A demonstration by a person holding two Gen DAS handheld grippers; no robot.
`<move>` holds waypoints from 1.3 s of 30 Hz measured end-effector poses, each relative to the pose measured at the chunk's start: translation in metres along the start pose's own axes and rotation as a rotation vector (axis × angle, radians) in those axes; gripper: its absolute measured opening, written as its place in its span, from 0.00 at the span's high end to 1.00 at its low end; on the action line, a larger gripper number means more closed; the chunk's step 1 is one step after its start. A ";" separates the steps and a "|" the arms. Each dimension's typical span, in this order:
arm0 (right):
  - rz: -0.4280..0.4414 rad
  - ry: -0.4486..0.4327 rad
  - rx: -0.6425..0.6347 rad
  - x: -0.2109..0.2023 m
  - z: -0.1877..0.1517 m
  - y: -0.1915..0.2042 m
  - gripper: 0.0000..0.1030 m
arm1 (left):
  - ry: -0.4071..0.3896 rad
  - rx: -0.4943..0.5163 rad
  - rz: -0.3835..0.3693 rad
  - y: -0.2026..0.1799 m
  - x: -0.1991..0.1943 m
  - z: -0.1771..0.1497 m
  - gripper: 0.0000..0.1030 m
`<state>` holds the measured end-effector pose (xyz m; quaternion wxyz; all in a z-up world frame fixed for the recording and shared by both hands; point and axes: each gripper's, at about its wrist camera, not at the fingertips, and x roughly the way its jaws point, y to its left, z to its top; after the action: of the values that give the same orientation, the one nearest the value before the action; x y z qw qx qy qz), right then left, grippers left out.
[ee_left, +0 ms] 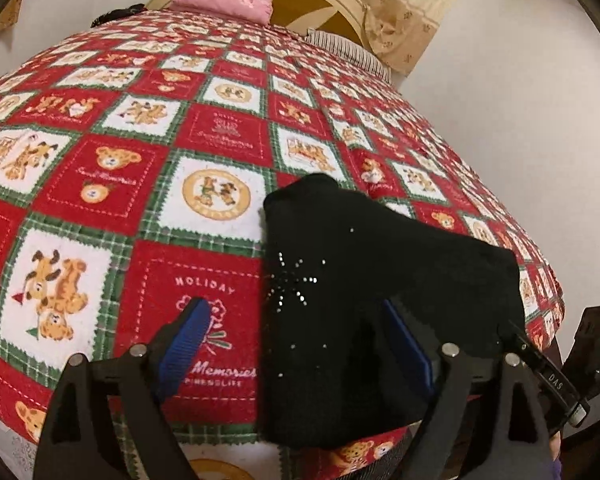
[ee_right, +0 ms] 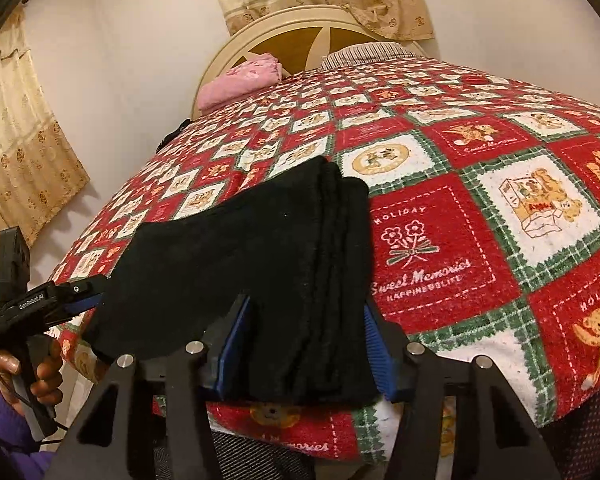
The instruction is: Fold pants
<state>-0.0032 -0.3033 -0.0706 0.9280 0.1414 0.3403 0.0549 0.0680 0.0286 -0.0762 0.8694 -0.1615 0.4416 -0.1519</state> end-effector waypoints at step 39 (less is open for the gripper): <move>-0.208 -0.073 -0.269 -0.004 -0.012 0.047 0.65 | -0.083 0.313 0.228 -0.062 0.003 -0.019 0.82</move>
<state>-0.0140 -0.2566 -0.0632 0.9510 -0.0184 0.3086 -0.0014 0.0471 -0.0318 -0.0631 0.9130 0.0205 0.3917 -0.1125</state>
